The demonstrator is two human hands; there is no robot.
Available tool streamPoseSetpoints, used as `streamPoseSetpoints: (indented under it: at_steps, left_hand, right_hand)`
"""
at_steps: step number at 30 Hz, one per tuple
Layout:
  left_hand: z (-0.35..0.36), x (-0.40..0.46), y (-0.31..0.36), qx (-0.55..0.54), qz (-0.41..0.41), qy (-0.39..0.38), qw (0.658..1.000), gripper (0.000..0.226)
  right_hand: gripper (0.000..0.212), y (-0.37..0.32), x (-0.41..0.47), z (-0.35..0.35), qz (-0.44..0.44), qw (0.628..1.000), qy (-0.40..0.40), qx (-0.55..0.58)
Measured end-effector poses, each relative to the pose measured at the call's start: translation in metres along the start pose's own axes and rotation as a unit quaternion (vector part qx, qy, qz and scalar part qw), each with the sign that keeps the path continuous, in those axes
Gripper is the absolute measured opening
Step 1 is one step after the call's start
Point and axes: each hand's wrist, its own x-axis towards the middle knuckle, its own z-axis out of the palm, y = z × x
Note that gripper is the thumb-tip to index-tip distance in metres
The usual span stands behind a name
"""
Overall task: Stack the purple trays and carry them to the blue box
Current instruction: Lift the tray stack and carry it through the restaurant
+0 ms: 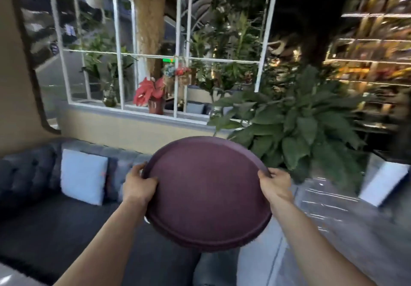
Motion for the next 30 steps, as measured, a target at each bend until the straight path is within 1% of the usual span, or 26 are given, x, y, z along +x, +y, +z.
streamPoseSetpoints:
  at_steps: [1, 4, 6, 7, 9, 10, 12, 13, 16, 19, 22, 24, 28, 30]
  left_hand:
    - [0.029, -0.003, 0.003, -0.002, 0.004, -0.032, 0.999, 0.054]
    - [0.107, -0.023, 0.013, -0.011, 0.024, -0.135, 0.99, 0.038]
    - [0.151, -0.041, 0.016, -0.004, 0.039, -0.211, 0.977, 0.037]
    - [0.171, -0.051, 0.016, 0.002, 0.047, -0.242, 0.969, 0.037]
    - [0.207, -0.078, 0.02, -0.006, 0.048, -0.304, 0.951, 0.044]
    - [0.223, -0.095, 0.023, -0.015, 0.041, -0.336, 0.941, 0.044]
    - [0.249, -0.134, 0.028, -0.025, 0.031, -0.396, 0.917, 0.033]
    - [0.262, -0.154, 0.029, -0.028, 0.031, -0.425, 0.904, 0.033]
    - [0.288, -0.215, 0.03, -0.019, 0.056, -0.498, 0.865, 0.039]
    - [0.305, -0.28, 0.033, -0.021, 0.076, -0.568, 0.819, 0.034]
    - [0.318, -0.347, 0.032, -0.014, 0.089, -0.624, 0.776, 0.051]
    - [0.318, -0.393, 0.033, -0.015, 0.079, -0.657, 0.75, 0.058]
    - [0.319, -0.484, 0.032, -0.009, 0.083, -0.711, 0.699, 0.061]
    - [0.318, -0.529, 0.032, -0.006, 0.087, -0.729, 0.678, 0.062]
  right_hand:
    - [0.036, 0.015, 0.012, -0.025, 0.011, 0.999, 0.033, -0.013]
    - [0.03, 0.033, 0.003, -0.105, 0.044, 0.987, 0.144, -0.051]
    - [0.028, 0.04, -0.014, -0.153, 0.075, 0.972, 0.215, -0.058]
    - [0.03, 0.047, -0.023, -0.176, 0.095, 0.963, 0.245, -0.062]
    - [0.032, 0.059, -0.047, -0.217, 0.125, 0.944, 0.298, -0.067]
    - [0.033, 0.067, -0.06, -0.236, 0.136, 0.934, 0.324, -0.065]
    - [0.032, 0.081, -0.09, -0.273, 0.162, 0.911, 0.375, -0.066]
    - [0.033, 0.087, -0.106, -0.289, 0.174, 0.897, 0.4, -0.067]
    - [0.035, 0.101, -0.161, -0.333, 0.209, 0.855, 0.469, -0.069]
    - [0.037, 0.114, -0.218, -0.373, 0.239, 0.809, 0.532, -0.073]
    - [0.039, 0.127, -0.274, -0.407, 0.268, 0.76, 0.586, -0.081]
    - [0.038, 0.133, -0.311, -0.428, 0.281, 0.731, 0.616, -0.079]
    - [0.031, 0.143, -0.378, -0.47, 0.303, 0.67, 0.674, -0.07]
    - [0.032, 0.15, -0.409, -0.492, 0.315, 0.647, 0.691, -0.068]
